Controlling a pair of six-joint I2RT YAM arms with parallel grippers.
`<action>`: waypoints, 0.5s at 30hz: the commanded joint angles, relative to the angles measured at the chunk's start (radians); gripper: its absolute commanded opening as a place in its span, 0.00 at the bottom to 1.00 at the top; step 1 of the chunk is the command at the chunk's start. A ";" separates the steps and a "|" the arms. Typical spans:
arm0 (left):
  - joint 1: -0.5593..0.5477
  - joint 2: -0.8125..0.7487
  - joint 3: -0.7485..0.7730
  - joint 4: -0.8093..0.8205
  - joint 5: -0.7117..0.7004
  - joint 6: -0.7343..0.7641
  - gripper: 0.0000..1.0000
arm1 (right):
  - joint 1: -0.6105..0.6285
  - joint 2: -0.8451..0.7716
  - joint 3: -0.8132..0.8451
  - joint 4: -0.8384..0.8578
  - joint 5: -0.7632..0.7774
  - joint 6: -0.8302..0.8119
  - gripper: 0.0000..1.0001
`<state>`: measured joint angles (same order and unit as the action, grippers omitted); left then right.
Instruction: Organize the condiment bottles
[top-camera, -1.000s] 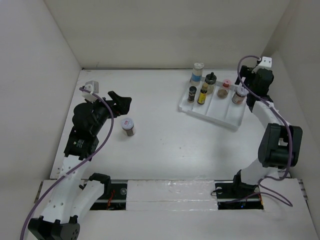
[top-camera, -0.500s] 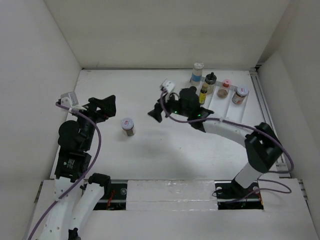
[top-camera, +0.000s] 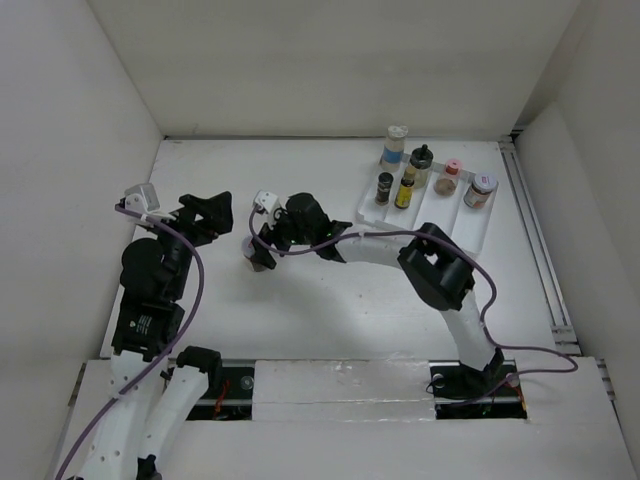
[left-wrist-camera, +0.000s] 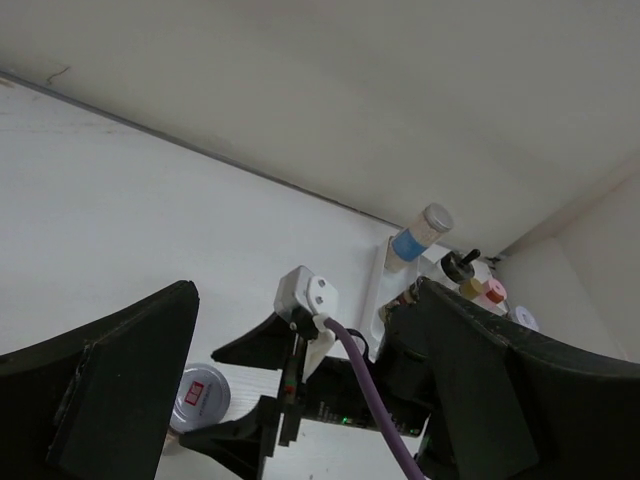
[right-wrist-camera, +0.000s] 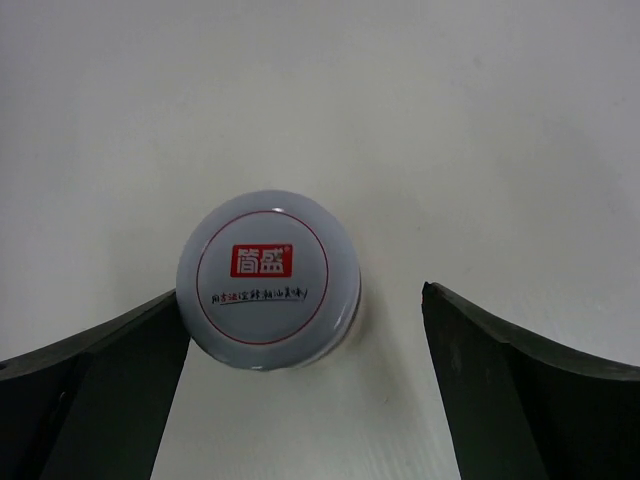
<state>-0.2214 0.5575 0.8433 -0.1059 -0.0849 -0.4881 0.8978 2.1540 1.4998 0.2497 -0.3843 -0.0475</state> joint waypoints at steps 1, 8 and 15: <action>-0.003 0.007 -0.003 0.044 0.033 0.003 0.88 | 0.007 0.048 0.118 0.026 -0.010 -0.018 1.00; -0.003 0.007 -0.012 0.045 0.047 0.003 0.88 | 0.007 0.071 0.157 0.051 0.001 0.018 0.55; -0.003 0.007 -0.012 0.054 0.057 0.003 0.88 | -0.048 -0.364 -0.144 0.267 -0.059 0.103 0.42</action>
<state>-0.2214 0.5636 0.8375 -0.1009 -0.0467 -0.4877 0.8829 2.0769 1.4155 0.3061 -0.3904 0.0059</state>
